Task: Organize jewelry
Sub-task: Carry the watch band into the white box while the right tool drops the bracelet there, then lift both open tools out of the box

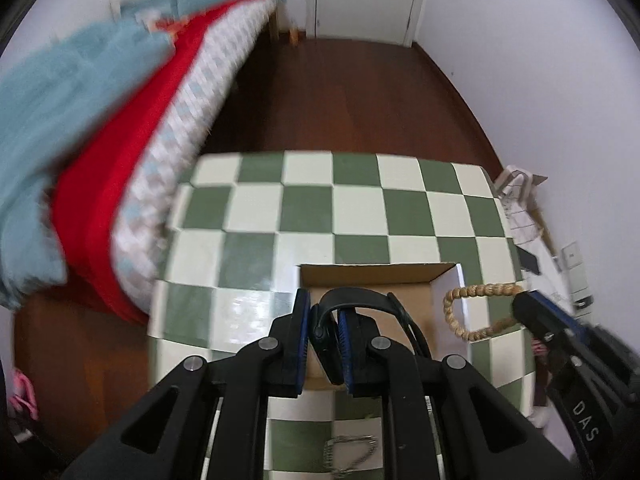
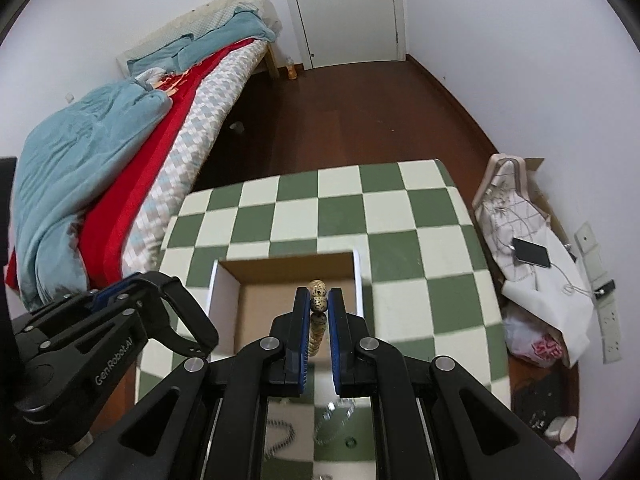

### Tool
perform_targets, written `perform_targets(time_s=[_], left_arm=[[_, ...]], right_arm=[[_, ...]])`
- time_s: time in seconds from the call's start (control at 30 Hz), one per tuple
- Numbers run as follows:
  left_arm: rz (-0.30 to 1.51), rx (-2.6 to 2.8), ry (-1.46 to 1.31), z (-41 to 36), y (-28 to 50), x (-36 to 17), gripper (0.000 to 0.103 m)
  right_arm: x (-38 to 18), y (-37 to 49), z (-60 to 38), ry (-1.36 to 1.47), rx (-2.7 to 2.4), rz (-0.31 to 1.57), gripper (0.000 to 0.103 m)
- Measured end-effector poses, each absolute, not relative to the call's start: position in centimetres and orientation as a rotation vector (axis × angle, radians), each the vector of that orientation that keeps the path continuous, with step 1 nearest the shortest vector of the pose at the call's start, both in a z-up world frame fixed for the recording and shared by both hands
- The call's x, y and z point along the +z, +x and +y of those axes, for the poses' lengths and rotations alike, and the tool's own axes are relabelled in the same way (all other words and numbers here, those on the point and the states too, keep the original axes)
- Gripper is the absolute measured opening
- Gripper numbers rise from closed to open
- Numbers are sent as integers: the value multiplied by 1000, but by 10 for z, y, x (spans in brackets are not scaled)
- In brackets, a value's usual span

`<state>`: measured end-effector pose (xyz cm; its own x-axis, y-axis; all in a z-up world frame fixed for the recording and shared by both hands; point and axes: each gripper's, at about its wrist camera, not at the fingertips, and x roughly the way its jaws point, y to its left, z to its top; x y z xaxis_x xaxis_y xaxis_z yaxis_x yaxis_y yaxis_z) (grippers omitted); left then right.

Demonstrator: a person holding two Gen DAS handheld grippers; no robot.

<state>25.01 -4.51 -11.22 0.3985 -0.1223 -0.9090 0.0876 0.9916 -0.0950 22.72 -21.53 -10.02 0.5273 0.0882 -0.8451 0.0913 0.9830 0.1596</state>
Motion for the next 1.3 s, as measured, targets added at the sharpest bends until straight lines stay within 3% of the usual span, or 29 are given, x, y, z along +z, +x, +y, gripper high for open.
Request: perform_targets(time_s=[0.33, 0.53, 0.6, 0.67, 0.7, 0.73, 0.77, 0.83, 0.87, 0.97, 1.03, 1.1, 1.2, 1.3], left_arm=[[1330, -210, -132, -49, 303, -172, 11], [1386, -201, -117, -50, 312, -188, 21], [1382, -185, -97, -49, 311, -187, 34], [1360, -159, -82, -44, 311, -183, 71], [1338, -151, -93, -40, 309, -179, 74], [1328, -149, -96, -37, 308, -176, 75], [1328, -143, -90, -36, 308, -175, 81], [1319, -132, -79, -32, 306, -171, 97], [1310, -130, -79, -30, 303, -168, 100], [1258, -83, -29, -25, 293, -160, 101], [1214, -42, 9, -21, 286, -156, 102], [1173, -3, 44, -17, 275, -154, 102], [1143, 26, 73, -11, 260, -154, 102], [1125, 53, 88, -5, 244, -155, 102]], right_arm=[[-163, 290, -225, 316, 62, 1180, 9], [-191, 311, -224, 396, 133, 1257, 10], [-203, 317, -225, 430, 133, 1312, 10], [-211, 320, -225, 419, 113, 1347, 12], [-212, 319, -225, 406, 96, 1350, 22], [-211, 318, -226, 401, 92, 1345, 40], [-209, 315, -226, 391, 83, 1339, 46], [-203, 312, -225, 366, 72, 1328, 50], [-201, 310, -223, 345, 63, 1327, 50], [-196, 304, -220, 276, 28, 1321, 51], [-192, 298, -218, 201, -13, 1312, 62], [-193, 291, -211, 120, -54, 1307, 82], [-195, 279, -207, 67, -73, 1312, 98], [-198, 268, -201, 30, -92, 1301, 99]])
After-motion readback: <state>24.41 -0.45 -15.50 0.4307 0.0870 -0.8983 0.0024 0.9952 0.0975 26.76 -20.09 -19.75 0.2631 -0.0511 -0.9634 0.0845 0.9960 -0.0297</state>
